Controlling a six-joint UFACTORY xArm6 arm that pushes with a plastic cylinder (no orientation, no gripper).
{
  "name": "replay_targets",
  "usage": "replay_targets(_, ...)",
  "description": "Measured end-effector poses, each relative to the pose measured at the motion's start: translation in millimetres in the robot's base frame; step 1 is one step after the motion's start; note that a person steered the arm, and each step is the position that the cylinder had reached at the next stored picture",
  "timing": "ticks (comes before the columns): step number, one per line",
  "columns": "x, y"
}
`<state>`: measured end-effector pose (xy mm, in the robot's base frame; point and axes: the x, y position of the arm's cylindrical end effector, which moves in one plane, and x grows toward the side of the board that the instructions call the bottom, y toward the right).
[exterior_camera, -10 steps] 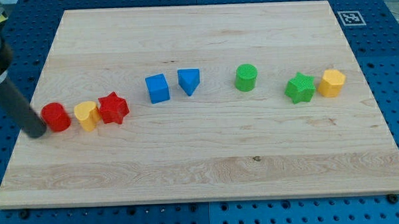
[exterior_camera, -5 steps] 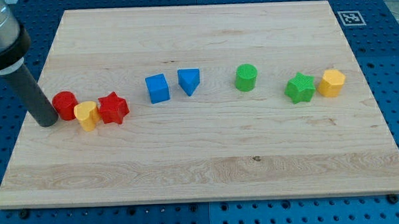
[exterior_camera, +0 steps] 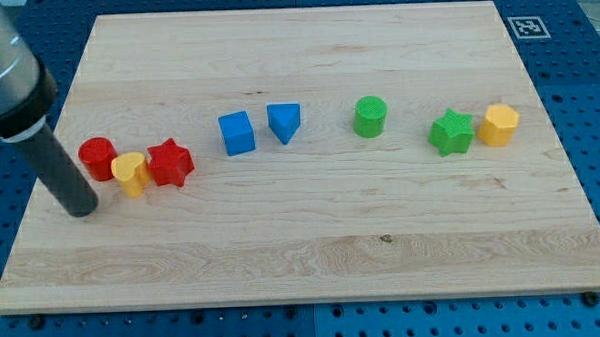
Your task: Push the red circle to the left of the yellow heart
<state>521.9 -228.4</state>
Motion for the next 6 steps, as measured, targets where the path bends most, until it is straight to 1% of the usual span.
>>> replay_targets(1, 0, 12)
replay_targets(2, -4, 12)
replay_targets(3, -16, -15)
replay_targets(4, -14, -60)
replay_targets(5, -15, -75)
replay_targets(6, -20, -70)
